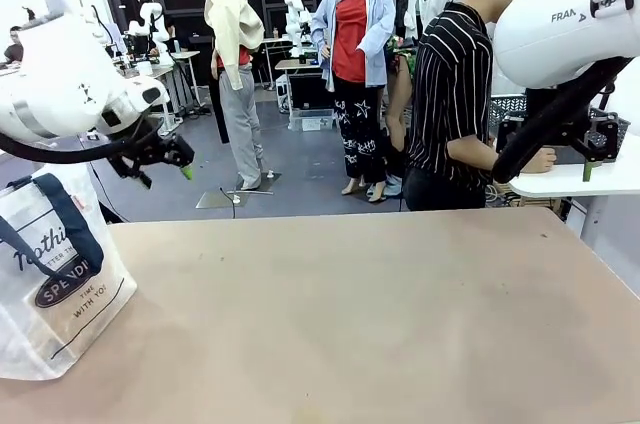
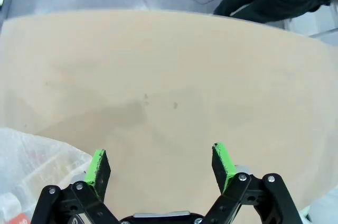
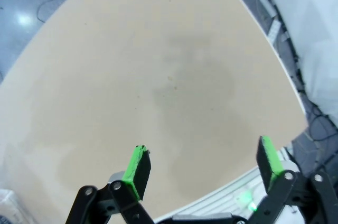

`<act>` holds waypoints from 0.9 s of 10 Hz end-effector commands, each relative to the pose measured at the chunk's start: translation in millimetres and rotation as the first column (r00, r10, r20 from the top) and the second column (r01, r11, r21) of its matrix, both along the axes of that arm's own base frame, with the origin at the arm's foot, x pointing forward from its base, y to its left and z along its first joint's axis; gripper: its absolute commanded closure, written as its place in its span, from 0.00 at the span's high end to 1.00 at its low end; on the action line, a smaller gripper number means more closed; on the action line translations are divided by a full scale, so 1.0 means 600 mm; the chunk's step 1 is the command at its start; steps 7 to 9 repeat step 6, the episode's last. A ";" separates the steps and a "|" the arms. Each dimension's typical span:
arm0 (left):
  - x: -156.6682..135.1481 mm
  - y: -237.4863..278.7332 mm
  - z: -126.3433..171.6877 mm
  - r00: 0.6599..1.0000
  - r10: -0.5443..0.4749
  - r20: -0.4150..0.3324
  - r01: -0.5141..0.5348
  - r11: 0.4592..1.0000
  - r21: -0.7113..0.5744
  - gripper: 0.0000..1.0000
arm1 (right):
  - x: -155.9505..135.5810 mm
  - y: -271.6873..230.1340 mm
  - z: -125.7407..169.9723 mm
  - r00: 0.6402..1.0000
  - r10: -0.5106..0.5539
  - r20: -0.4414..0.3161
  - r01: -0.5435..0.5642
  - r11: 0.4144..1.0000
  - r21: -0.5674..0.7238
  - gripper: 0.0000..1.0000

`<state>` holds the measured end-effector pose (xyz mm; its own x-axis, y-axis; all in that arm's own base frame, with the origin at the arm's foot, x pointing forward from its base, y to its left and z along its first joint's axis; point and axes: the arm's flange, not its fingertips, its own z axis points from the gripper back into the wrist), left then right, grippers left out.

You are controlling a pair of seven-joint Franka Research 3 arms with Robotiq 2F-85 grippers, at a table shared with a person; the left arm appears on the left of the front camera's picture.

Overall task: Transfer purchased items from the store into the shopping bag.
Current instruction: Move the Reusable shopping bag to the right side of the table.

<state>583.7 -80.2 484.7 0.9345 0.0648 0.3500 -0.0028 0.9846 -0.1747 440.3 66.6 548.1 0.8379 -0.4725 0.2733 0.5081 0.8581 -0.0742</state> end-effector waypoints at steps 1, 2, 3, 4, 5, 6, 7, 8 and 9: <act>-0.030 -0.028 0.032 0.996 -0.054 0.064 0.054 0.998 0.011 1.00 | 0.000 -0.003 0.003 1.000 0.008 -0.011 -0.008 1.000 -0.012 1.00; -0.030 -0.028 0.032 0.996 -0.054 0.064 0.054 0.998 0.011 1.00 | 0.000 -0.003 0.003 1.000 0.008 -0.011 -0.008 1.000 -0.012 1.00; -0.030 -0.028 0.032 0.996 -0.054 0.064 0.054 0.998 0.011 1.00 | 0.000 -0.003 0.003 1.000 0.008 -0.011 -0.008 1.000 -0.012 1.00; -0.030 -0.028 0.032 0.996 -0.054 0.064 0.054 0.998 0.011 1.00 | 0.000 -0.003 0.003 1.000 0.008 -0.011 -0.008 1.000 -0.012 1.00; -0.030 -0.028 0.032 0.996 -0.054 0.064 0.054 0.998 0.011 1.00 | 0.000 -0.003 0.003 1.000 0.008 -0.011 -0.008 1.000 -0.012 1.00; -0.030 -0.028 0.032 0.996 -0.054 0.064 0.054 0.998 0.011 1.00 | 0.000 -0.003 0.003 1.000 0.008 -0.011 -0.008 1.000 -0.012 1.00; -0.030 -0.028 0.032 0.996 -0.054 0.064 0.054 0.998 0.011 1.00 | 0.000 -0.003 0.003 1.000 0.008 -0.011 -0.008 1.000 -0.012 1.00; -0.030 -0.028 0.032 0.996 -0.054 0.064 0.054 0.998 0.011 1.00 | 0.000 -0.003 0.003 1.000 0.008 -0.011 -0.008 1.000 -0.012 1.00; -0.030 -0.028 0.032 0.996 -0.054 0.064 0.054 0.998 0.011 1.00 | 0.000 -0.003 0.003 1.000 0.008 -0.011 -0.008 1.000 -0.012 1.00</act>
